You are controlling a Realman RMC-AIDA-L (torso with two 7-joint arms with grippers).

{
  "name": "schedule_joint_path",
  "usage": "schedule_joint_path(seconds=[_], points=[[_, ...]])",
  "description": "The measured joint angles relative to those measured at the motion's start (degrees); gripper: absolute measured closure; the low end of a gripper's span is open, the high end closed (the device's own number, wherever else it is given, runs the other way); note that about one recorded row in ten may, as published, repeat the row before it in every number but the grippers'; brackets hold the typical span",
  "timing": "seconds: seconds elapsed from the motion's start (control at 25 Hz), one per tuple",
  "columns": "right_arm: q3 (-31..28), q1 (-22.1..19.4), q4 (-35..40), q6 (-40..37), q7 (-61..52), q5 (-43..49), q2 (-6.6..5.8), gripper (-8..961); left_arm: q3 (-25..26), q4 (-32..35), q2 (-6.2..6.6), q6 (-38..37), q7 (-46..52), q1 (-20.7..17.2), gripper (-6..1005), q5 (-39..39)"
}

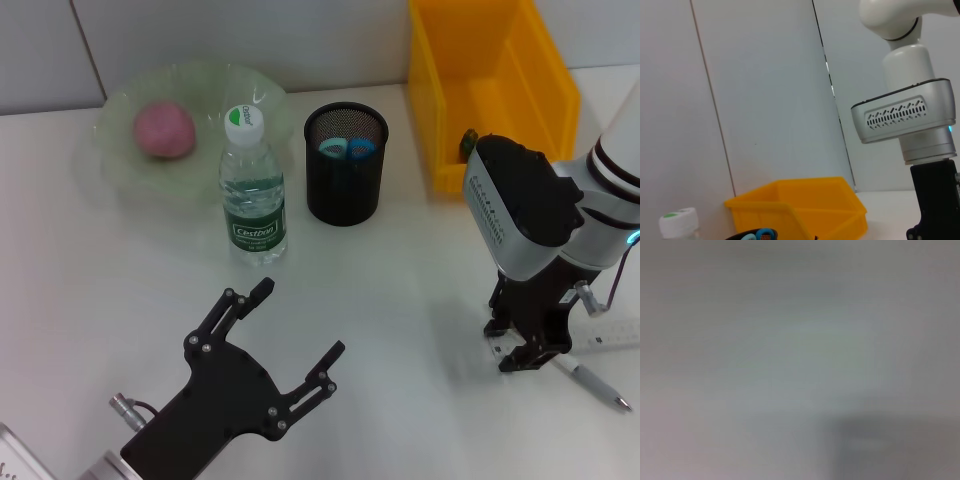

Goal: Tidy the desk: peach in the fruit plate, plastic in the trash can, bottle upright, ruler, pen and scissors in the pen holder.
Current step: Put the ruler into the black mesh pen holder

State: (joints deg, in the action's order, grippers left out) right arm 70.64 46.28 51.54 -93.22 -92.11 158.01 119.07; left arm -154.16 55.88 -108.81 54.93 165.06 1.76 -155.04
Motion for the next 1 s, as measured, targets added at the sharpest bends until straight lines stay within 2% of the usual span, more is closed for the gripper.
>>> schedule_joint_path(seconds=[0.2, 0.72, 0.92, 1.0], points=[[0.08, -0.32, 1.17, -0.16, -0.12, 0.35, 0.04, 537, 0.0, -0.15, 0.0, 0.16, 0.0, 0.08, 147, 0.0], [-1.0, -1.24, 5.81, -1.57, -0.34, -2.06, -0.01, 557, -0.18, -0.51, 0.03, 1.59, 0.0, 0.09, 148, -0.09], [-4.12, -2.24, 11.03, -1.64, -0.84, -5.26, -0.02, 557, -0.18, -0.41, 0.08, 1.6, 0.0, 0.08, 148, 0.01], [-7.15, -2.66, 13.54, -0.06, -1.83, -8.41, -0.01, 557, -0.18, -0.33, 0.09, 1.62, 0.0, 0.08, 148, 0.09]])
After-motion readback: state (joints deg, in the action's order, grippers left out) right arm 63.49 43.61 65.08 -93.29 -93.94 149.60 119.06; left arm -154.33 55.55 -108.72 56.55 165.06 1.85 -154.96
